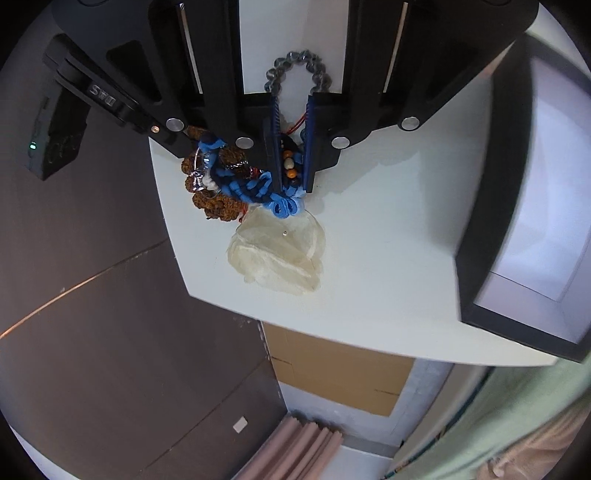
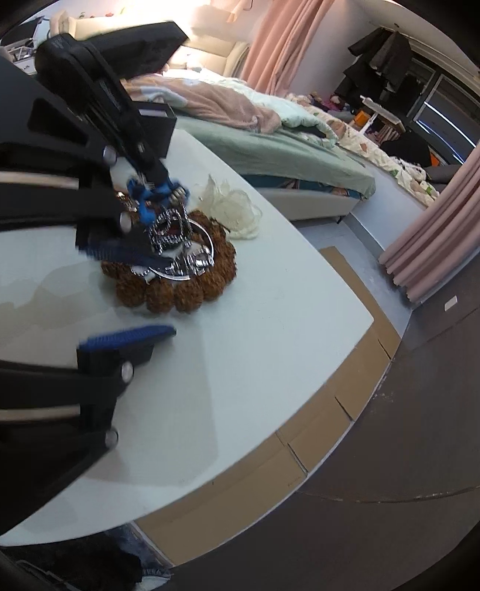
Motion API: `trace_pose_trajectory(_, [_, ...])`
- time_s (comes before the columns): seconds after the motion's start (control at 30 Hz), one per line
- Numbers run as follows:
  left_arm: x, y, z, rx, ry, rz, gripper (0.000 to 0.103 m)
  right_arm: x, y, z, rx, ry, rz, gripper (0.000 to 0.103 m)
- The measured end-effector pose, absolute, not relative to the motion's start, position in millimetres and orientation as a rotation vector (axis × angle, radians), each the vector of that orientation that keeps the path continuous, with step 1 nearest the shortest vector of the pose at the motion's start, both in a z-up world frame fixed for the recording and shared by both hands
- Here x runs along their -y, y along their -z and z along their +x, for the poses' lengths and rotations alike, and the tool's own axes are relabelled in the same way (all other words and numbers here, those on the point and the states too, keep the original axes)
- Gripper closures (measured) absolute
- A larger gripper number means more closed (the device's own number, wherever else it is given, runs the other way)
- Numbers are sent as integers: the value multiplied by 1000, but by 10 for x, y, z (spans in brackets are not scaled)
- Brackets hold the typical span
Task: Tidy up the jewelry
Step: 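Reach the left gripper into the pile and grasp the blue knotted cord, then grasp the brown bead bracelet with the right gripper while the left lifts the blue cord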
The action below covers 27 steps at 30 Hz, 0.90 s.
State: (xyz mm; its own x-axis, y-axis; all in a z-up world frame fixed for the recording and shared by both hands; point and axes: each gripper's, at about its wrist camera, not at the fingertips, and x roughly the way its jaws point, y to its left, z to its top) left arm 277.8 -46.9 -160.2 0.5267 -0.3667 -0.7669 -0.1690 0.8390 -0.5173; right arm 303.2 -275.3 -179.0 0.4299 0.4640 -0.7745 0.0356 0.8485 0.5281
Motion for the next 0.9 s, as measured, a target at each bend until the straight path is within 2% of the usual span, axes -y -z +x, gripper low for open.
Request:
trace_pose_trajectory(0.1, [427, 1490, 2715, -1006, 122, -583, 92, 2751, 1810, 3062, -1121, -311, 541, 84])
trace_pose_trajectory(0.4, [256, 1123, 2405, -944, 112, -566, 92, 2744, 1807, 3161, -1164, -342, 561, 79])
trace_pose_trajectory(0.63, [174, 893, 2178, -904, 105, -564, 92, 2685, 1752, 3141, -1182, -338, 498, 85])
trace_pose_trajectory(0.9, [-48, 653, 1897, -842, 86, -570, 92, 2558, 1138, 2838, -1046, -429, 460, 85])
